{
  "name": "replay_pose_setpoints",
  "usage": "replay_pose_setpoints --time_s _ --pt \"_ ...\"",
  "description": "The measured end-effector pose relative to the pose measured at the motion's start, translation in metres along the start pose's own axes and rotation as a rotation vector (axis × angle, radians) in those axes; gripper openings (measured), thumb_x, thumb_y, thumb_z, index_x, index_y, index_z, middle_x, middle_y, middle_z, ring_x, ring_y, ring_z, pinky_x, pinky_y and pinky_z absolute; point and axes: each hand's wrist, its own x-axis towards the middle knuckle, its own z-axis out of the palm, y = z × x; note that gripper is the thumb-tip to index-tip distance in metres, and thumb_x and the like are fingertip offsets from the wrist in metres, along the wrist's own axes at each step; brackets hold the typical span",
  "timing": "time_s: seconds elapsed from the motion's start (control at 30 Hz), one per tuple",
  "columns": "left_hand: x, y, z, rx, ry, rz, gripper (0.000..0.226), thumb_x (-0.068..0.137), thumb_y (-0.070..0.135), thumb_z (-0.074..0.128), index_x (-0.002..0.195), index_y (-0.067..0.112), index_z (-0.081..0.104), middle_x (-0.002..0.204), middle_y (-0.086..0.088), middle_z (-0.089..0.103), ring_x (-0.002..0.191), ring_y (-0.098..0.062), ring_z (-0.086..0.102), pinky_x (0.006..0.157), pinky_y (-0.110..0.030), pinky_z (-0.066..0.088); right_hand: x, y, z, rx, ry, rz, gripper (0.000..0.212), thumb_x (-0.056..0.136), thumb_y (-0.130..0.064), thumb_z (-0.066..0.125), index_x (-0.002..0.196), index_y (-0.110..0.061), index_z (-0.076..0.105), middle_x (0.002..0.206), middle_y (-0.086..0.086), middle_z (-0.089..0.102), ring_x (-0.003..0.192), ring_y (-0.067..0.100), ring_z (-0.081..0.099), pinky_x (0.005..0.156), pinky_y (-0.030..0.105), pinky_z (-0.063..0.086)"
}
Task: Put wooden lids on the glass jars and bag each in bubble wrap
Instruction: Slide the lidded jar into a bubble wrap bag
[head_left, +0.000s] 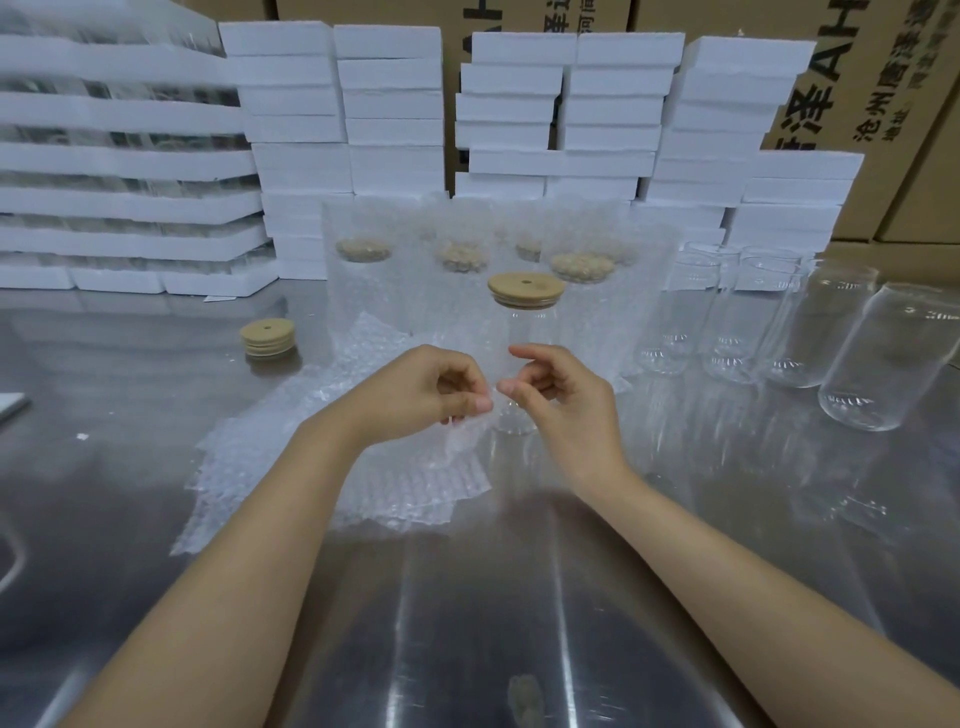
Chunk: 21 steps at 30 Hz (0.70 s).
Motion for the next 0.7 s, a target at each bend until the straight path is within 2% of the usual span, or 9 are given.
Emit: replay_pose_setpoints --time_s 0.1,0.2,0.3,0.37,0.4,0.47,0.53,0.63,0.7 --pt "-0.002 -0.003 -0.008 0.013 0.008 -0.058 0.01 0.087 0.014 0.069 0.078 0.011 0.066 0.063 0.005 0.064 0.059 -0.006 0.059 0.06 -0.016 0.048 0.003 0.001 -0.004 -0.048 0.091 -0.051 0.034 0.085 -0.007 0.072 0.096 -0.037 0.063 0.073 -0.018 0.06 0.072 -0.001 0.056 0.072 0.013 0.044" --pt "-0.002 -0.008 -0.009 0.02 0.069 -0.146 0.014 0.089 0.012 0.062 0.075 0.01 0.06 0.065 0.003 0.069 0.073 -0.015 0.069 0.062 -0.019 0.052 0.005 0.002 -0.007 -0.208 0.213 -0.217 0.037 0.085 -0.008 0.071 0.112 -0.03 0.059 0.096 -0.013 0.052 0.087 0.001 0.053 0.079 0.012 0.042" --pt "0.001 -0.012 0.0 0.099 0.184 -0.198 0.011 0.08 0.007 0.062 0.077 0.014 0.054 0.072 -0.002 0.07 0.074 -0.019 0.07 0.065 -0.029 0.054 0.009 0.007 -0.003 -0.284 0.207 -0.255 0.072 0.081 -0.019 0.079 0.136 -0.03 0.035 0.128 -0.003 0.032 0.121 0.019 0.045 0.102 0.023 0.042" --pt "0.003 -0.014 0.01 0.135 0.193 -0.246 0.018 0.079 0.009 0.065 0.083 0.019 0.052 0.081 -0.004 0.068 0.07 -0.02 0.066 0.059 -0.028 0.052 0.014 0.011 0.003 -0.31 0.167 -0.224 0.091 0.078 -0.028 0.081 0.144 -0.033 0.018 0.138 -0.003 0.021 0.131 0.026 0.038 0.107 0.034 0.041" --pt "0.005 -0.014 0.016 0.144 0.192 -0.27 0.02 0.079 0.011 0.067 0.087 0.021 0.051 0.083 -0.003 0.065 0.067 -0.019 0.063 0.051 -0.022 0.049 0.016 0.013 0.005 -0.302 0.147 -0.192 0.097 0.078 -0.032 0.081 0.145 -0.036 0.012 0.141 -0.003 0.019 0.131 0.023 0.038 0.107 0.032 0.042" --pt "0.008 -0.016 0.026 0.184 0.219 -0.287 0.023 0.081 0.017 0.07 0.091 0.021 0.05 0.08 0.001 0.058 0.061 -0.015 0.056 0.043 -0.016 0.042 0.02 0.015 0.009 -0.255 0.109 -0.103 0.108 0.078 -0.037 0.08 0.141 -0.055 -0.005 0.143 -0.007 0.02 0.125 0.009 0.04 0.095 0.01 0.041" --pt "0.01 -0.016 0.033 0.284 0.241 -0.285 0.022 0.084 0.023 0.07 0.094 0.019 0.05 0.078 0.003 0.054 0.061 -0.012 0.052 0.049 -0.02 0.043 0.022 0.018 0.008 -0.242 0.101 -0.036 0.112 0.077 -0.038 0.08 0.136 -0.066 -0.012 0.138 -0.012 0.027 0.118 0.002 0.043 0.08 0.0 0.037" --pt "0.01 -0.012 0.037 0.437 0.284 -0.292 0.013 0.088 0.023 0.063 0.093 0.013 0.056 0.084 -0.003 0.059 0.074 -0.02 0.057 0.067 -0.034 0.051 0.021 0.022 0.002 -0.242 0.168 -0.032 0.119 0.074 -0.035 0.081 0.143 -0.057 -0.014 0.133 -0.009 0.034 0.113 0.005 0.048 0.078 0.003 0.041" --pt "0.008 -0.007 0.034 0.584 0.364 -0.323 0.01 0.089 0.016 0.056 0.092 0.007 0.055 0.09 -0.009 0.061 0.08 -0.028 0.058 0.067 -0.037 0.05 0.019 0.02 -0.003 -0.229 0.212 -0.062 0.122 0.072 -0.034 0.08 0.14 -0.059 -0.018 0.131 -0.005 0.036 0.111 0.009 0.051 0.083 0.013 0.045"
